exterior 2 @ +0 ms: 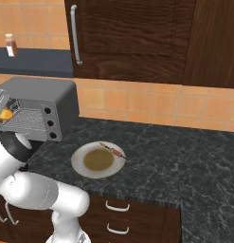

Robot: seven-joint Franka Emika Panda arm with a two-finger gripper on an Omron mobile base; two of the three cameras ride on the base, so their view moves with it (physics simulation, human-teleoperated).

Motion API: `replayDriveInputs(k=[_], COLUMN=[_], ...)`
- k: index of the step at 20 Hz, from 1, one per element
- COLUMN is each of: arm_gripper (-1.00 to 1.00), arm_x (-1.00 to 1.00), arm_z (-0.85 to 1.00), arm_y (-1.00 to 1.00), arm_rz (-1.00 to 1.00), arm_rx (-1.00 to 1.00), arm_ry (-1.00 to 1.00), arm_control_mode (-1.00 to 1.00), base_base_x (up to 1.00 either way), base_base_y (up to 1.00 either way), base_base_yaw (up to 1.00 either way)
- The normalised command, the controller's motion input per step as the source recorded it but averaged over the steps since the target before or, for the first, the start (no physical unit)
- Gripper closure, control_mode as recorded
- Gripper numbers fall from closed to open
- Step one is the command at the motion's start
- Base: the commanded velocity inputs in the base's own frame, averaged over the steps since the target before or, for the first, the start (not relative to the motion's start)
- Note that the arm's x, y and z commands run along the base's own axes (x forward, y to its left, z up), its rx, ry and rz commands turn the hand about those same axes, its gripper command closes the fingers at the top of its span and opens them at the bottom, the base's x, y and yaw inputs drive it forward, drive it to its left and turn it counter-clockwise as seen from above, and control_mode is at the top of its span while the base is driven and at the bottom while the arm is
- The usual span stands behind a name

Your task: Pick up the kebab skewer and baguette bread, and place them inside the toaster oven. Close the toaster oven door and start by setting the timer.

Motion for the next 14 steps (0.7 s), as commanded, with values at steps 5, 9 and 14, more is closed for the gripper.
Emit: replayDriveInputs(k=[5, 9, 14], arm_gripper=[1.00, 1.00, 1.00], arm_x=[0.25, 0.03, 0.11], arm_z=[0.00, -0.20, -0.12], arm_y=[0.00, 0.00, 0.00], arm_rz=[0.00, 0.00, 0.00], arm_rx=[0.00, 0.00, 0.00], arm_ry=[0.00, 0.01, 0.07], arm_control_mode=[-1.00, -1.00, -1.00], base_base_x=[0.00, 0.00, 0.00], base_base_y=[0.00, 0.00, 0.00], base_base_yaw=[0.00, 0.00, 0.00])
